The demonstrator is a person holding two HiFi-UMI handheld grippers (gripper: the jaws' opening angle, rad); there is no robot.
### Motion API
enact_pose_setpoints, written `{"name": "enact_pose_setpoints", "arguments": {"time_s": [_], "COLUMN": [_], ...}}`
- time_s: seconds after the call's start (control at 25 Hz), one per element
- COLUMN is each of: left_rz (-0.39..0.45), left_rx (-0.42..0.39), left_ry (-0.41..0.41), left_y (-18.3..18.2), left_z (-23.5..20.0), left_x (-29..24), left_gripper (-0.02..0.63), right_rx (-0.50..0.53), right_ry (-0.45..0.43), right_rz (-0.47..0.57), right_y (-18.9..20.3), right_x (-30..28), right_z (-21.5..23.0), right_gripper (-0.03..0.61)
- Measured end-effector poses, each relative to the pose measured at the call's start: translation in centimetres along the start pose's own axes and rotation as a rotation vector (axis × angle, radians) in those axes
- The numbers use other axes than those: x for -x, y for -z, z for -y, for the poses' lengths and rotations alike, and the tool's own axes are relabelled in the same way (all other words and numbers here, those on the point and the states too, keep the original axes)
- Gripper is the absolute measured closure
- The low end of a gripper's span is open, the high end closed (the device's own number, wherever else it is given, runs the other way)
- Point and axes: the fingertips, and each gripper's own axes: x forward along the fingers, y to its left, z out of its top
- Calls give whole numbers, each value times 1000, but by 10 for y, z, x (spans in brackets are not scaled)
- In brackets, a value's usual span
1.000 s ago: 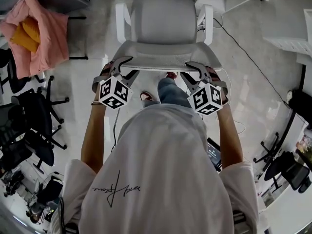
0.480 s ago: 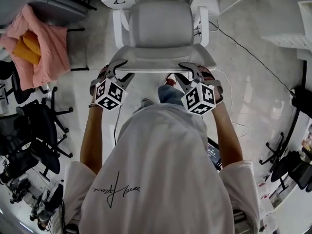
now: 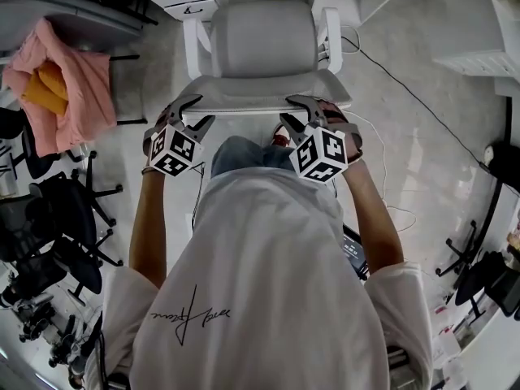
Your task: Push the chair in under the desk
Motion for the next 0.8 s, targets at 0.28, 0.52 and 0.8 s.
{"name": "enact_pose_setpoints", "arguments": {"time_s": [0.28,0.52,0.8], "left_rz": [28,30,45], "left_rx": [5,8,3], "left_ry": [-49,-43,-51], "left_y": [-8,-8,-9], "left_z": [-7,-12,-20], "left_x": [-4,-6,-6], "left_gripper": [401,397,389], "right_rx": [-10,-20,-32], "right_ry": [19,27,42], "right_rz": [-1,-6,-13], "right_y": [2,1,-2], "right_x": [-1,-4,-5], "right_z": [11,15,20], "right_gripper": [416,408,403]}}
